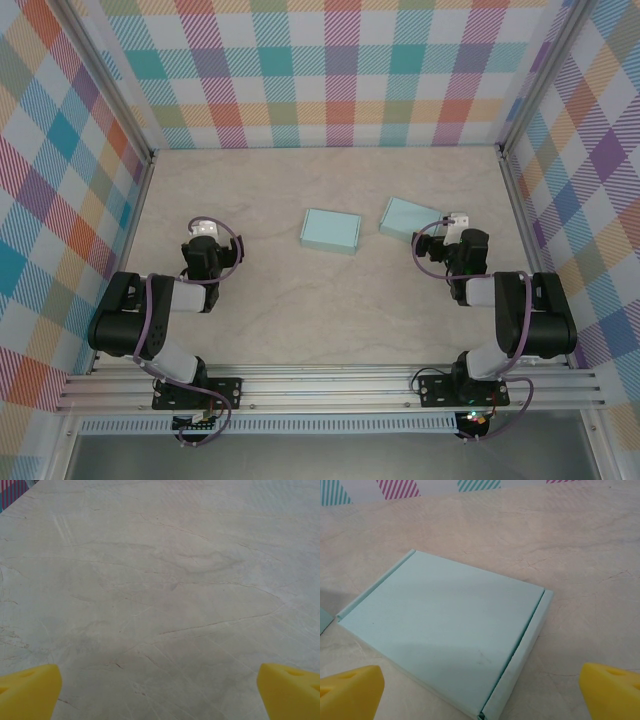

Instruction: Fold the paper box

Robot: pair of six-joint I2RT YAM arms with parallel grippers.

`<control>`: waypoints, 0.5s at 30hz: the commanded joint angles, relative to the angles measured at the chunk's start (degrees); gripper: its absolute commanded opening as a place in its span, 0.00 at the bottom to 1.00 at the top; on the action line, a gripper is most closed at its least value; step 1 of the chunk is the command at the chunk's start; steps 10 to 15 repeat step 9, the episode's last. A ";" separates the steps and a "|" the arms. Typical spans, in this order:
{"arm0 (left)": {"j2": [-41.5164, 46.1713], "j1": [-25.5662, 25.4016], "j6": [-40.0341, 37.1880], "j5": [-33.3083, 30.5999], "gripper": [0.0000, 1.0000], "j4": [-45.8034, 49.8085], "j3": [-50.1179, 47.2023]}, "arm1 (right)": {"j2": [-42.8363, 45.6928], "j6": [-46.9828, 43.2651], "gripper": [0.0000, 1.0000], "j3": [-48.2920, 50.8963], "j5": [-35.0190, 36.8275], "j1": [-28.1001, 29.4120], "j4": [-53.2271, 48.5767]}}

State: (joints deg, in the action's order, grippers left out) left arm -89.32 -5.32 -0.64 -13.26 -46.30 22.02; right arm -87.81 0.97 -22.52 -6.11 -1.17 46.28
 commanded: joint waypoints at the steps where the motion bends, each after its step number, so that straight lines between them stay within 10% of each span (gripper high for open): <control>1: -0.32 0.47 0.80 0.65 1.00 -1.45 1.25 | -0.26 -0.67 1.00 -1.03 -1.19 -0.24 1.35; 15: -0.24 0.48 0.72 1.04 1.00 -1.44 1.19 | -0.17 -0.68 1.00 -0.94 -1.19 -0.24 1.44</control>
